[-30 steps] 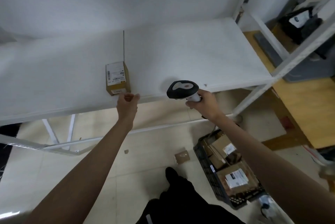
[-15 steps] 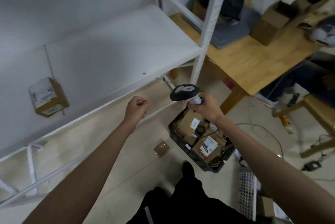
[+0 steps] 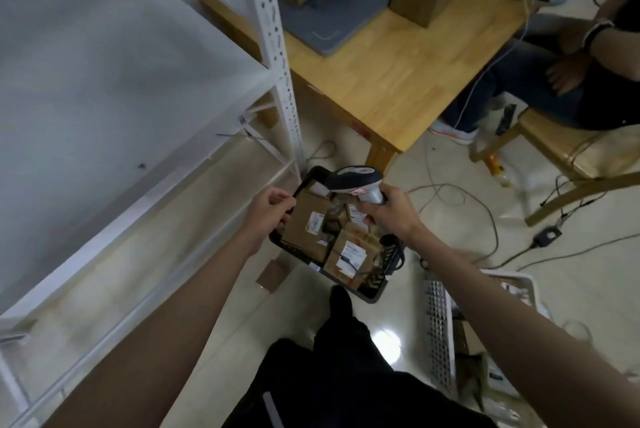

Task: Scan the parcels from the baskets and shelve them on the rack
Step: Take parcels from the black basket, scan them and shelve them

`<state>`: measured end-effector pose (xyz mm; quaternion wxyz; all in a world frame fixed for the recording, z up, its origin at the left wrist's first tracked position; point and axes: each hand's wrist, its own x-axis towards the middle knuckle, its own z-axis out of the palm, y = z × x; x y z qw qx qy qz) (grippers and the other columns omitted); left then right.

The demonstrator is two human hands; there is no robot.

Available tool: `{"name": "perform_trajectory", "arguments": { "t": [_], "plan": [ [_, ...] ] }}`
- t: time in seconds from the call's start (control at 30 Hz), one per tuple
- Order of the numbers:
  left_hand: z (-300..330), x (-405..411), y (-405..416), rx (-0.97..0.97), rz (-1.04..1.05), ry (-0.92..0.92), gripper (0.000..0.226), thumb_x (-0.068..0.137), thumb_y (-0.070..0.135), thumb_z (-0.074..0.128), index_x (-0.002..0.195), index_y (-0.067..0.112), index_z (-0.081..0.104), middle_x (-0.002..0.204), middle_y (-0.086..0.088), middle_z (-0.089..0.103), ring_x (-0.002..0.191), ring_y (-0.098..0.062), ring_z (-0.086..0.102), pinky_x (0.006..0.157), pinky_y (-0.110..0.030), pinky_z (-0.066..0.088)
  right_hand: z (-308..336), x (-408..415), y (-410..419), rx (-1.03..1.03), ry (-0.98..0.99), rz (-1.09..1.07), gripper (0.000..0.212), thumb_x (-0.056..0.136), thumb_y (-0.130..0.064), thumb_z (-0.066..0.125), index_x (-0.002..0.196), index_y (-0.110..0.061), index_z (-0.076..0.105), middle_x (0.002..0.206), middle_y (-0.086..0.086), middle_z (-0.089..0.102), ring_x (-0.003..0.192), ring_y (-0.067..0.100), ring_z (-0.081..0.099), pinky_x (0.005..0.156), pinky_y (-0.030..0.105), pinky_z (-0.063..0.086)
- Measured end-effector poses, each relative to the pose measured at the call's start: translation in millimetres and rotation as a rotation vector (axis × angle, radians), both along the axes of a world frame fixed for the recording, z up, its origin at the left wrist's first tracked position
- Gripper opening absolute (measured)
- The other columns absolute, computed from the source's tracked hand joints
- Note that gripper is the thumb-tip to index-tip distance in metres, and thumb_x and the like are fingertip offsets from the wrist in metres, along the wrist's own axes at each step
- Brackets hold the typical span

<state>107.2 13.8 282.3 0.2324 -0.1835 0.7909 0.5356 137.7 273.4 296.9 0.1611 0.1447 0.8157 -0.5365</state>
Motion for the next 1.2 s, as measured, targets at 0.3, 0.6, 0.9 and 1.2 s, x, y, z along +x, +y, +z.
{"name": "perform_trajectory", "arguments": {
  "t": [0.3,0.6,0.9,1.2],
  "plan": [
    [-66.1,-16.6,7.7,-0.06,-0.074,-0.202,0.015,0.096,0.02,0.066,0.108,0.011,0.063,0.102,-0.012,0.069,0.078,-0.017,0.064,0.064,-0.025,0.049,-75.7,-15.2,-0.1,-0.225,-0.271,-0.244,0.014,0.088,-0.005,0.073,0.094,-0.014,0.065,0.063,-0.002,0.071,0.053,0.008,0.065,0.052,0.022,0.054],
    [-168.1,-68.3,-10.3,-0.115,-0.147,-0.336,0.024,0.093,0.02,0.066,0.117,0.012,0.066,0.112,-0.014,0.07,0.089,-0.019,0.066,0.078,-0.031,0.055,-170.4,-47.0,-31.9,-0.311,-0.536,-0.265,0.017,0.089,0.002,0.068,0.103,0.0,0.06,0.075,0.015,0.059,0.065,0.024,0.054,0.063,0.039,0.044],
    [-283.7,-94.7,-26.0,-0.211,-0.265,-0.415,0.023,0.092,0.022,0.067,0.082,0.035,0.049,0.079,0.018,0.049,0.071,0.001,0.048,0.053,-0.004,0.04,-283.3,-66.2,-70.6,-0.39,-0.618,-0.359,0.018,0.093,0.002,0.065,0.11,0.003,0.062,0.094,0.02,0.063,0.086,0.032,0.06,0.082,0.05,0.058],
    [-340.3,-97.3,-32.5,-0.115,-0.332,-0.497,0.066,0.064,0.05,0.066,0.125,0.03,0.056,0.119,0.006,0.064,0.103,-0.014,0.062,0.083,-0.026,0.051,-354.6,-65.9,-107.3,-0.354,-0.638,-0.403,0.021,0.086,-0.006,0.074,0.106,-0.003,0.067,0.098,0.017,0.069,0.087,0.028,0.064,0.079,0.042,0.053]
  ]
}}
